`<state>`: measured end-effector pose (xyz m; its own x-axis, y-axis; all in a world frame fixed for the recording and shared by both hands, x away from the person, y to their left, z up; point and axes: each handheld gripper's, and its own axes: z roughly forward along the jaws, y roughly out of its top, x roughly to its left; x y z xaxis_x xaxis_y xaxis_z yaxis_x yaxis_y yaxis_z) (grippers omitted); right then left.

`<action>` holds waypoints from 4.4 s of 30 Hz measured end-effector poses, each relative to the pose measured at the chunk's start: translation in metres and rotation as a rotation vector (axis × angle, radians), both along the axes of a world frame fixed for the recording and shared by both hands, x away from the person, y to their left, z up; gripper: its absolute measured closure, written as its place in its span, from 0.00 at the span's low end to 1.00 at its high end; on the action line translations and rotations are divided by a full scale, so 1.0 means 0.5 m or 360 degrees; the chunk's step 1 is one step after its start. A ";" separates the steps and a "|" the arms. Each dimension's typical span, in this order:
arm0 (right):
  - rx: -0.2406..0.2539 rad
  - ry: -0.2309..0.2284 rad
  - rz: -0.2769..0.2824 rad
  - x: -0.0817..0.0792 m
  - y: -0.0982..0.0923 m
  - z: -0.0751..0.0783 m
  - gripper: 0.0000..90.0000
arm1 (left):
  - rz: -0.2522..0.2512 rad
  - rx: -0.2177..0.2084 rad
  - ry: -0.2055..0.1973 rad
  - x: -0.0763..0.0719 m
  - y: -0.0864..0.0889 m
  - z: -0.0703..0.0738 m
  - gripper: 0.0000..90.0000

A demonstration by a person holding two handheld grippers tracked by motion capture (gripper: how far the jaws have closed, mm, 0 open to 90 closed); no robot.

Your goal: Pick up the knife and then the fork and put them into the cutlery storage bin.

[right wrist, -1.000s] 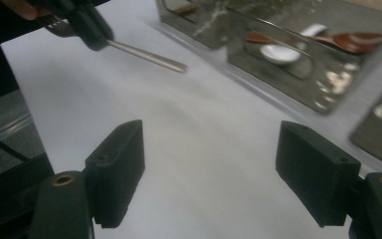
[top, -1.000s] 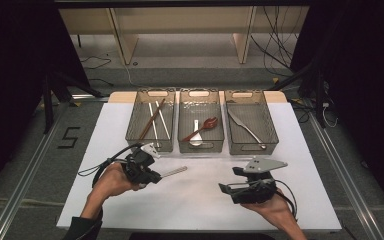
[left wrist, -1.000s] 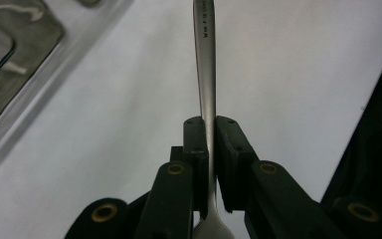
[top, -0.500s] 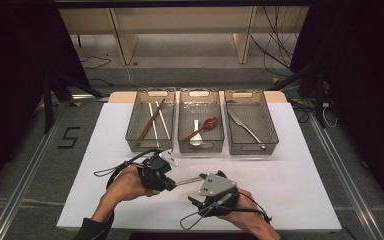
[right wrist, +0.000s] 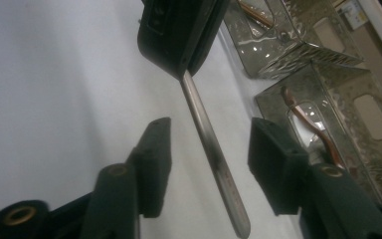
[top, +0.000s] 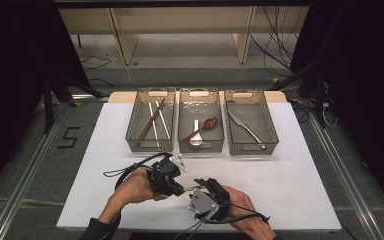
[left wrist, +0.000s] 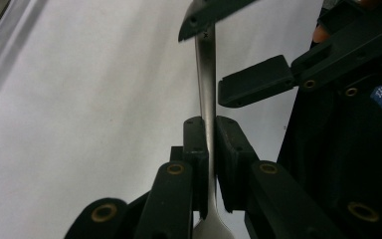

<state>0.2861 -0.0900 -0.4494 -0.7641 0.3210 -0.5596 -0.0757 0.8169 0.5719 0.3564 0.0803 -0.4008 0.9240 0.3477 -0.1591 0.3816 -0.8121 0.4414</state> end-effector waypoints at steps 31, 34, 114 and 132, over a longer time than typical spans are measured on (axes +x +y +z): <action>-0.0398 -0.0296 0.0164 -0.015 -0.014 -0.020 0.97 | 0.0337 -0.0223 -0.0002 0.031 0.054 0.021 0.47; -0.0395 -0.0293 0.0134 -0.012 -0.025 -0.017 0.97 | 0.0403 -0.0276 -0.0033 0.037 0.072 0.026 0.39; 0.0509 0.0599 -0.1081 0.400 -0.303 0.130 0.97 | 0.0898 -0.0708 -0.0410 -0.019 0.236 -0.081 0.19; 0.0474 0.0685 -0.1125 0.409 -0.311 0.096 0.97 | 0.0906 -0.0721 -0.0424 -0.021 0.238 -0.083 0.18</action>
<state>0.4908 -0.2455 -0.4015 -0.4566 0.8855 -0.0862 0.6627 0.4032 0.6310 0.3459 0.1992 -0.4422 0.6495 0.7345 -0.1963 0.5203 -0.2411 0.8192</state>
